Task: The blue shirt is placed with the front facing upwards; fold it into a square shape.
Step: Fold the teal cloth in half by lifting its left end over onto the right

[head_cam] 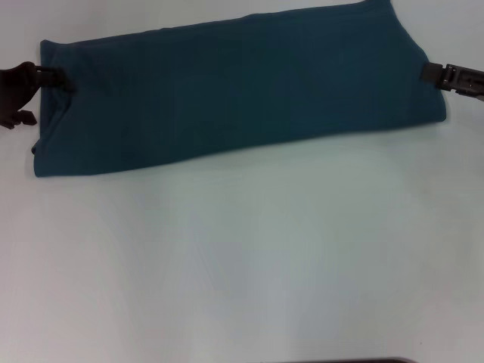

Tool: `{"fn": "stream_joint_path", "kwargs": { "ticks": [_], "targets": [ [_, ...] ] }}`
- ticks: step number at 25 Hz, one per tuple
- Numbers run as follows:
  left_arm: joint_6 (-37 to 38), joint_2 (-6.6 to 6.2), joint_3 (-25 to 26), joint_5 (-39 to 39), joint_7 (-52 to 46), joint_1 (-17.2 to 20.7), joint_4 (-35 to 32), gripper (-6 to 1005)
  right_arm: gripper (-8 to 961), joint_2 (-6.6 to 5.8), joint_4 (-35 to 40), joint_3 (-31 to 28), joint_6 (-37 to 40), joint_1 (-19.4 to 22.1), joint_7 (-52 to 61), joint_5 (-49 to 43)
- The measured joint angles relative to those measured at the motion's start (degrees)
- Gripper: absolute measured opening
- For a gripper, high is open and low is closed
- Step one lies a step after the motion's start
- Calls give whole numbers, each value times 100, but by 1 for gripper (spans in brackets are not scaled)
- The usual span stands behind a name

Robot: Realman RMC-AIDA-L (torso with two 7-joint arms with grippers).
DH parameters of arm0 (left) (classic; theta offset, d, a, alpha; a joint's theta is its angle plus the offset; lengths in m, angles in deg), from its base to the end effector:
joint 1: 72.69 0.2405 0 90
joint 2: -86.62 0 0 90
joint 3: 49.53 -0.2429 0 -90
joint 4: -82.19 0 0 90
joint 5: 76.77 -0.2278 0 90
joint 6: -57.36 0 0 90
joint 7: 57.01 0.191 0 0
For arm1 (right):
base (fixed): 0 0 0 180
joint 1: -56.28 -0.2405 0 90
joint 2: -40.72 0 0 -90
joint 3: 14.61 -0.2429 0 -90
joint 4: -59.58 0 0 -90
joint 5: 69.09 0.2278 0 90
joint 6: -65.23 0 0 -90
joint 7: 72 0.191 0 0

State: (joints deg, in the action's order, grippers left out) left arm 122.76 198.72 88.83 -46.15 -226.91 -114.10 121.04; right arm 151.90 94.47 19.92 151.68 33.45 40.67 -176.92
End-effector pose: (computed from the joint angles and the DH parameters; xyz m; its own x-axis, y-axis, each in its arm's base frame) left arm -0.3225 0.4402 0.0222 -0.1241 0.8543 0.5048 0.9357 0.2701 -0.2270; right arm 0.3190 0.3513 0.0423 0.2448 -0.7113 -0.6588 -0.9217 -0.3816 0.0695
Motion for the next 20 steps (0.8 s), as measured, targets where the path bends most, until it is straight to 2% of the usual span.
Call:
{"fn": "stream_joint_path", "kwargs": {
  "ticks": [20],
  "targets": [
    [-121,124,-2,-287,25,-53,18,949,898,0,0,-16,12,24,0,0]
  ]
}}
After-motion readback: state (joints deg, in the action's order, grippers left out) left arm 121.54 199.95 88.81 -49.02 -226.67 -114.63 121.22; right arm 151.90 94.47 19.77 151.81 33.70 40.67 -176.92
